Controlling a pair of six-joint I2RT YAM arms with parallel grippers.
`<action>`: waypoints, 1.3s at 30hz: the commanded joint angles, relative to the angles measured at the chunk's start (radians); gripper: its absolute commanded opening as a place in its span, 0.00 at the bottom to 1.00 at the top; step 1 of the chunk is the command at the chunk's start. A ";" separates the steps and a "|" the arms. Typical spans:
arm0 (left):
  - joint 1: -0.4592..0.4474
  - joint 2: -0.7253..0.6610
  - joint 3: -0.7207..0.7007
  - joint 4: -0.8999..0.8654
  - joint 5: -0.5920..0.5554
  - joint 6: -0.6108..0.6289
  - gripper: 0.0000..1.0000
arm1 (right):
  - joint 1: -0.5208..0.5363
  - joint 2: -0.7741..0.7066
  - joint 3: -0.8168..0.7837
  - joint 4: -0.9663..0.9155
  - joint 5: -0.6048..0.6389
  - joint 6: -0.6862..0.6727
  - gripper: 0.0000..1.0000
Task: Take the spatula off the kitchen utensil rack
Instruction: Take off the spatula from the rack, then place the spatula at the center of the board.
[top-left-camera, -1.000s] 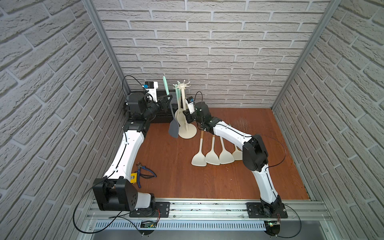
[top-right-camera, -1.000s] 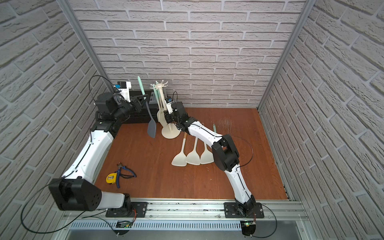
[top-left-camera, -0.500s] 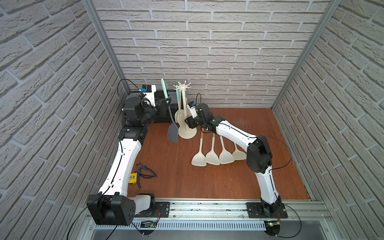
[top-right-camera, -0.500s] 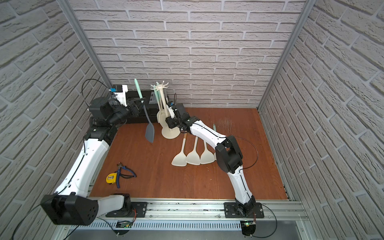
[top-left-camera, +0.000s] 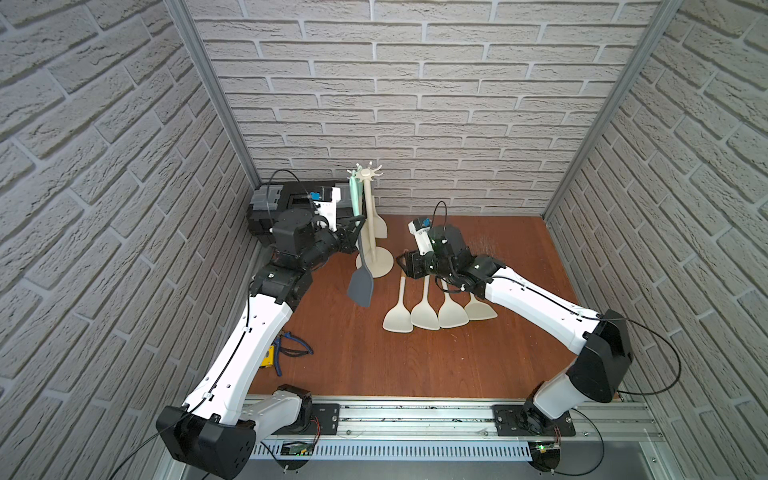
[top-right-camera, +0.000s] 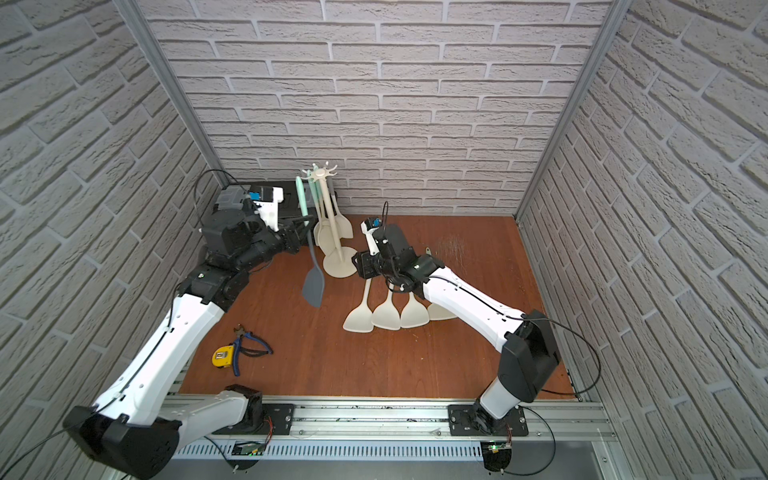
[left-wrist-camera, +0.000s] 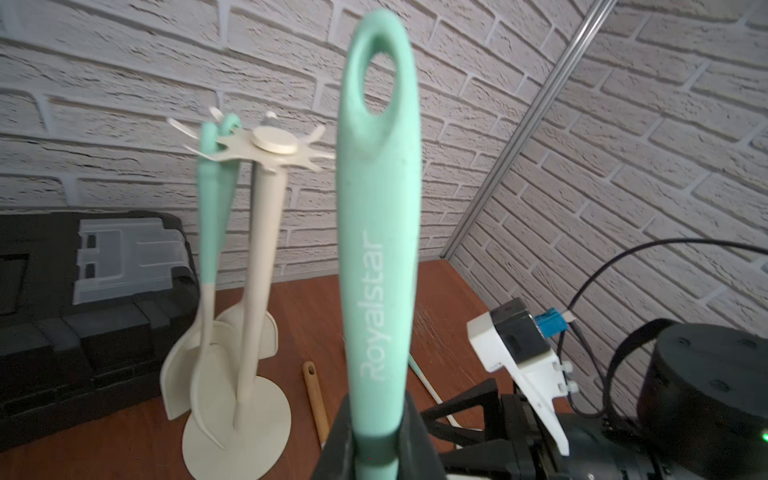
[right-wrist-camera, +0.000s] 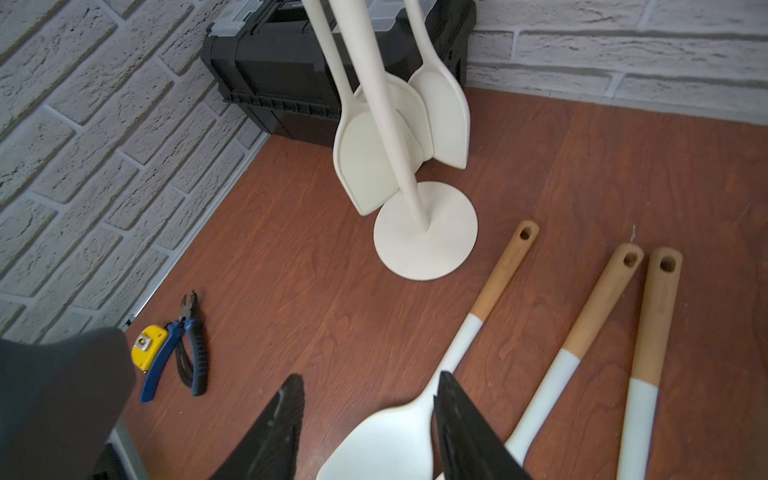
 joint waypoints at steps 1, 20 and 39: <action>-0.065 0.022 -0.002 0.026 -0.147 -0.009 0.00 | 0.077 -0.079 -0.015 0.049 0.013 0.043 0.52; -0.130 0.042 0.004 -0.485 -0.429 0.001 0.00 | 0.123 -0.139 -0.108 -0.028 0.147 0.089 0.53; 0.160 0.436 -0.074 -0.377 -0.169 0.126 0.00 | 0.120 -0.144 -0.182 -0.060 0.210 0.085 0.53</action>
